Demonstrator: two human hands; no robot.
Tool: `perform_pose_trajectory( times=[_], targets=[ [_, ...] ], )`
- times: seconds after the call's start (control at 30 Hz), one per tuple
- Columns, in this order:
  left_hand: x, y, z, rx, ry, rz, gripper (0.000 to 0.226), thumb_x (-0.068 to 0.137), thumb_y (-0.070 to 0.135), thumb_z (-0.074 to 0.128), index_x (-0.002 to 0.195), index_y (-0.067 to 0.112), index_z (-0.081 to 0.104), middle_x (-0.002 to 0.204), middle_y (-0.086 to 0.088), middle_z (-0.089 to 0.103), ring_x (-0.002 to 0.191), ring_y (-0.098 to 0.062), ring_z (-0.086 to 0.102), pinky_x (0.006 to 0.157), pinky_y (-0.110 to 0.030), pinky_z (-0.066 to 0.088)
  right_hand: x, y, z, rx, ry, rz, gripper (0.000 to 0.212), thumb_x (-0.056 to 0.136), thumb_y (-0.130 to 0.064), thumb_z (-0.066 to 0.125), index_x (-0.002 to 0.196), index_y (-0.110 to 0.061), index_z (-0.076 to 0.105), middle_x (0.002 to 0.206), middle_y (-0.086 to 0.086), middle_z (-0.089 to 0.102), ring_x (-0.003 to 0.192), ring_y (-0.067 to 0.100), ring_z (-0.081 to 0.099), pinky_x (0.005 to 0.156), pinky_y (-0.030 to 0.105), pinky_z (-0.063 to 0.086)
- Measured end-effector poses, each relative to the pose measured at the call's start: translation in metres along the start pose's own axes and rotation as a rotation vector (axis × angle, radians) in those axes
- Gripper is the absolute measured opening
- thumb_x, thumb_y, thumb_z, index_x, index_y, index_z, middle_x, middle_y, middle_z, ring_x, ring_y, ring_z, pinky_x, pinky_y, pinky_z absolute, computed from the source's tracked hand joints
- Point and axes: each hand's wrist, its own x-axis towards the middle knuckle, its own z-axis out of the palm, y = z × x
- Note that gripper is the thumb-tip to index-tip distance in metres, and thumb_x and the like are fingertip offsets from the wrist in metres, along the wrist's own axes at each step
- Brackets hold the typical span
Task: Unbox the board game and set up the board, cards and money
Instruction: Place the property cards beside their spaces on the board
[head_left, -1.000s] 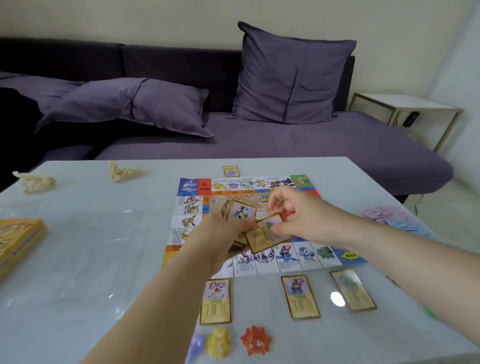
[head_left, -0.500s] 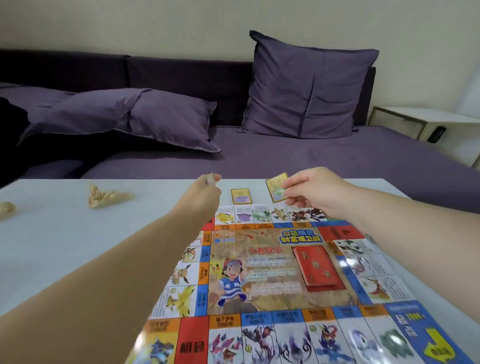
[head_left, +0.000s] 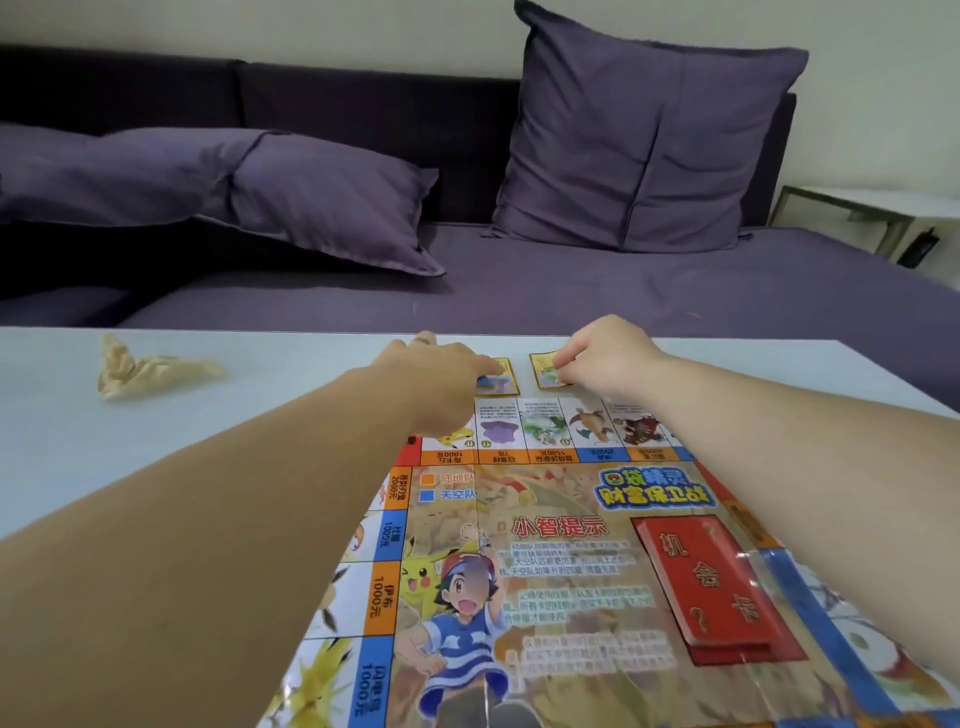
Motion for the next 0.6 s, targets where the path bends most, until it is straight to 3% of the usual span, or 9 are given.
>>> perform_pose_trajectory(
  times=[0.07,0.17,0.3,0.6],
  targets=[
    [0.002,-0.001,0.002,0.018,-0.014,0.016,0.061,0.094,0.012,0.035,0.143,0.045,0.025,0.149,0.009,0.035,0.129,-0.026,0.031,0.098,-0.039,0.031,0.002,0.000,0.003,-0.062,0.003,-0.017,0.007,0.083,-0.026,0.065,0.084,-0.028,0.071,0.111,-0.002,0.066,0.111,0.026,0.054,0.096,0.039,0.046],
    [0.003,-0.002,0.001,-0.006,-0.010,0.013,0.059,0.094,0.012,0.034,0.141,0.047,0.029,0.143,0.008,0.042,0.125,-0.024,0.033,0.089,-0.035,0.033,0.001,-0.002,0.001,-0.151,0.007,-0.078,0.016,0.087,-0.031,0.062,0.100,-0.032,0.072,0.118,-0.003,0.063,0.118,0.027,0.048,0.093,0.036,0.046],
    [0.001,-0.003,0.001,-0.012,-0.011,0.019,0.060,0.093,0.012,0.035,0.140,0.048,0.030,0.142,0.009,0.044,0.121,-0.023,0.035,0.086,-0.033,0.033,-0.003,-0.003,0.002,-0.173,-0.021,-0.158,0.022,0.090,-0.030,0.057,0.107,-0.036,0.070,0.119,-0.009,0.065,0.120,0.023,0.049,0.086,0.030,0.041],
    [0.001,-0.003,0.003,-0.022,-0.023,0.005,0.061,0.092,0.010,0.036,0.140,0.048,0.031,0.140,0.009,0.045,0.115,-0.022,0.036,0.082,-0.033,0.033,-0.013,-0.008,0.005,-0.250,-0.015,-0.248,0.029,0.095,-0.024,0.050,0.113,-0.039,0.066,0.125,-0.009,0.061,0.125,0.024,0.040,0.091,0.034,0.037]
  ],
)
